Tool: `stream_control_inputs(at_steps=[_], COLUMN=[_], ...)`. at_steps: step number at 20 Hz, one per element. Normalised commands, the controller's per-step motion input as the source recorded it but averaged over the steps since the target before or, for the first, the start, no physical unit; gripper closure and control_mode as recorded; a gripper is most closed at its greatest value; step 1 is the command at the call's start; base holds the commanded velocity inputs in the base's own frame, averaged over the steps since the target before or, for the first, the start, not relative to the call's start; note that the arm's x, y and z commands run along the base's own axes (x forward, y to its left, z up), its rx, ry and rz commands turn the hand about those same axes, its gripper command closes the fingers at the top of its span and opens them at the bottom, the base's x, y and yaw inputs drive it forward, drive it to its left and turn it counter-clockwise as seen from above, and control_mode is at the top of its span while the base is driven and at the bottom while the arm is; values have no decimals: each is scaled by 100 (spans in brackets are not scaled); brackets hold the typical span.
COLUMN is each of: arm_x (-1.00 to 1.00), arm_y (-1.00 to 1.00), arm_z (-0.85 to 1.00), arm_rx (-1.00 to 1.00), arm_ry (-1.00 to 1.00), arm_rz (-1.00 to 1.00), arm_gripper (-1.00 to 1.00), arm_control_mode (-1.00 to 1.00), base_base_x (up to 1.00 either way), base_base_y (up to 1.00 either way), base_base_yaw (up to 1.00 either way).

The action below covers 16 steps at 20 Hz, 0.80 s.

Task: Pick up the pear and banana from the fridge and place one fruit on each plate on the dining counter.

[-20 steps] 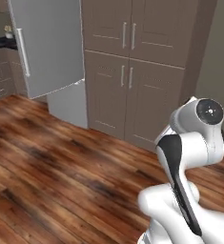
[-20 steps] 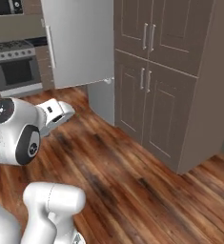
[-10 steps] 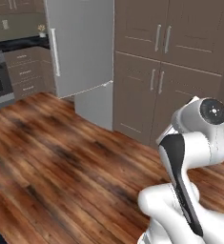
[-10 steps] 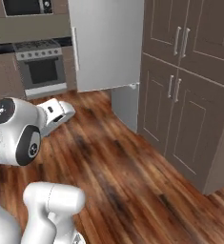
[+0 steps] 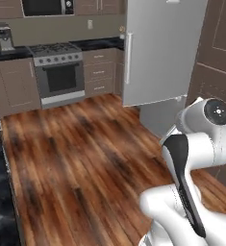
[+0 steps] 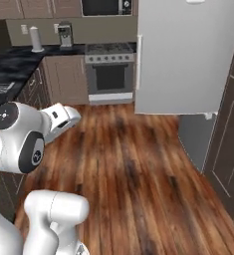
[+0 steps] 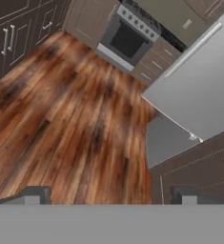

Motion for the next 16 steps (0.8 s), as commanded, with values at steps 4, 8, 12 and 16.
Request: stream_control_inputs(at_steps=[4, 8, 12, 16], arm_x=[0, 0, 0, 0], arm_y=[0, 0, 0, 0], arm_z=[0, 0, 0, 0], arm_rx=[0, 0, 0, 0], arm_ry=[0, 0, 0, 0], arm_rz=[0, 0, 0, 0], arm_gripper=[-100, -100, -100, -100], arm_control_mode=[100, 100, 100, 100], base_base_x=[100, 100, 100, 100], base_base_y=[-7, -8, -8, 0], base_base_yaw=[47, 26, 5, 0])
